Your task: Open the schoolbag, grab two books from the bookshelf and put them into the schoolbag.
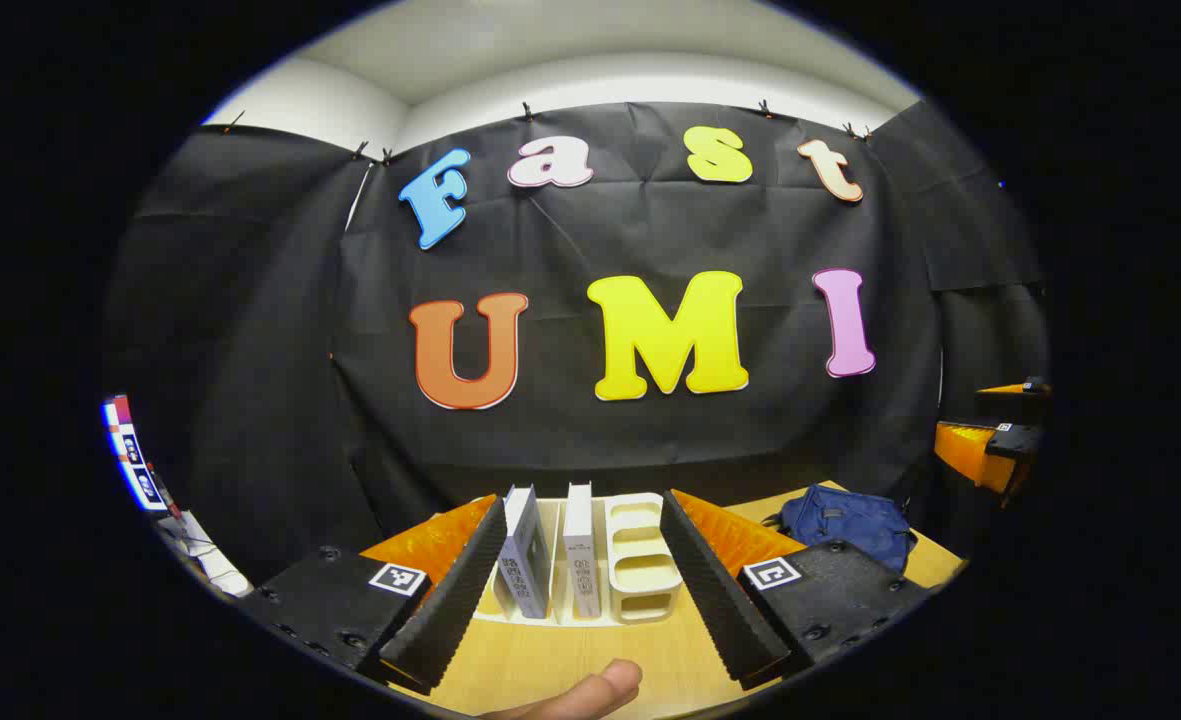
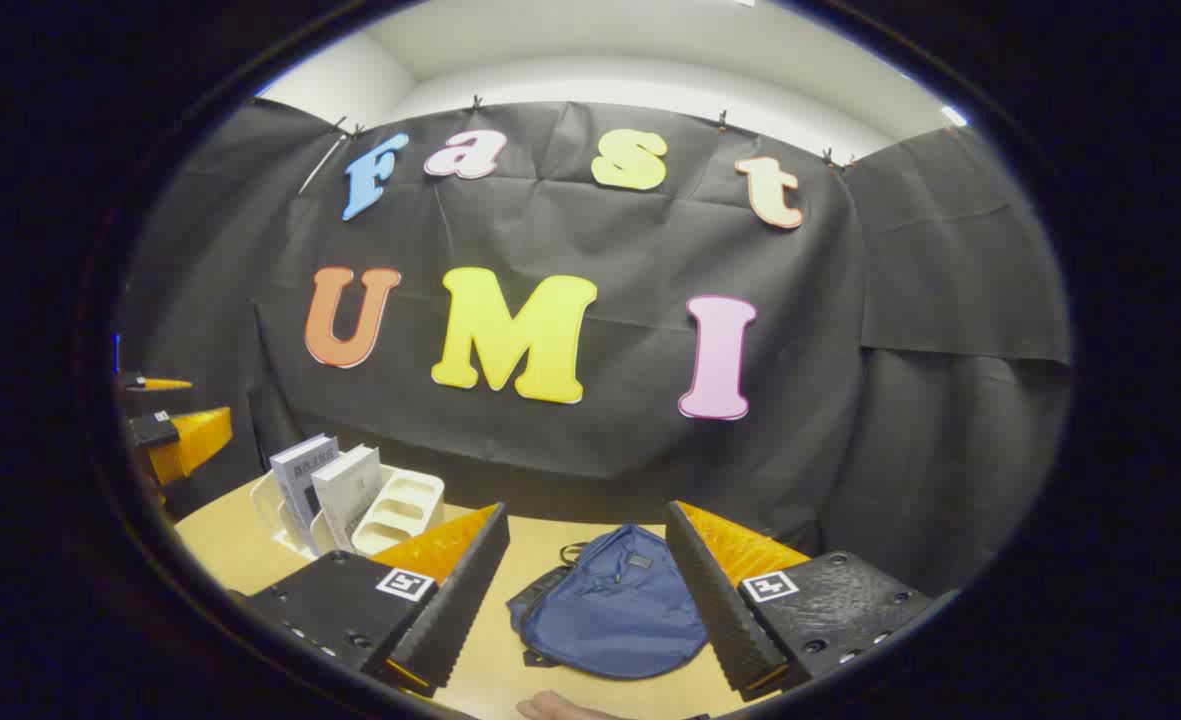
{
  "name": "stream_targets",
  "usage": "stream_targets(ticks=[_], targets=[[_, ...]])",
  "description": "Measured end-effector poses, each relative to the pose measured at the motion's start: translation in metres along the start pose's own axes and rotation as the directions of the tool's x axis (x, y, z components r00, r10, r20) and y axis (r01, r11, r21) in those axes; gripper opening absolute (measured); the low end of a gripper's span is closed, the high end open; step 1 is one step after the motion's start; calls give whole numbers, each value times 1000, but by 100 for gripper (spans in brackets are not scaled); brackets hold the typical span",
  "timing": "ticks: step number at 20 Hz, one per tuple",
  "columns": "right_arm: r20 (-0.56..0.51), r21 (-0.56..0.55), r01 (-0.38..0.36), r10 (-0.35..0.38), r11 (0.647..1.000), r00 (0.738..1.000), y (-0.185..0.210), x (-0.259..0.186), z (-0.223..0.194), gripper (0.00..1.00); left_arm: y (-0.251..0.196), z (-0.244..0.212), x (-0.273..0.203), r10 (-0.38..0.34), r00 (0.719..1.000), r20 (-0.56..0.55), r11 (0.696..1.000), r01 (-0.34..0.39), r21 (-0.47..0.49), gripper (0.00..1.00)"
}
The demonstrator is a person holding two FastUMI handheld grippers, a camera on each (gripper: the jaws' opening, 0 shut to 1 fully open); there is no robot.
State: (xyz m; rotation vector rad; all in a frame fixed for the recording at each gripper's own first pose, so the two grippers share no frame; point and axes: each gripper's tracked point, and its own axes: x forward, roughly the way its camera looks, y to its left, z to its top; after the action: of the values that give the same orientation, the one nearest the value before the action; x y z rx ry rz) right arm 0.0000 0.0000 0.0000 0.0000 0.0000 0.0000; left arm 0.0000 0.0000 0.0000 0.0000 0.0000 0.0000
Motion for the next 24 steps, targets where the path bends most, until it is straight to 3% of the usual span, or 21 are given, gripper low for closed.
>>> stream_targets(ticks=[9,10,11,16,24], targets=[[-19,-1,-63,63,998,998,-3,32,1,97,-26,0,13,-19,999,-34,998,17,-62,99],[-21,-1,-70,70,998,997,-5,35,0,97,-26,-1,14,-16,999,-44,998,13,-63,94],[-23,-1,-74,74,997,997,-7,37,0,96,-25,0,16,-11,999,-45,998,9,-59,99],[-39,13,-76,76,997,996,-20,47,-9,98,-27,4,28,14,999,-44,999,-16,-49,99],[-68,-65,-80,76,995,995,-31,54,-39,98,-40,1,31,22,998,-52,998,-25,-66,99]])
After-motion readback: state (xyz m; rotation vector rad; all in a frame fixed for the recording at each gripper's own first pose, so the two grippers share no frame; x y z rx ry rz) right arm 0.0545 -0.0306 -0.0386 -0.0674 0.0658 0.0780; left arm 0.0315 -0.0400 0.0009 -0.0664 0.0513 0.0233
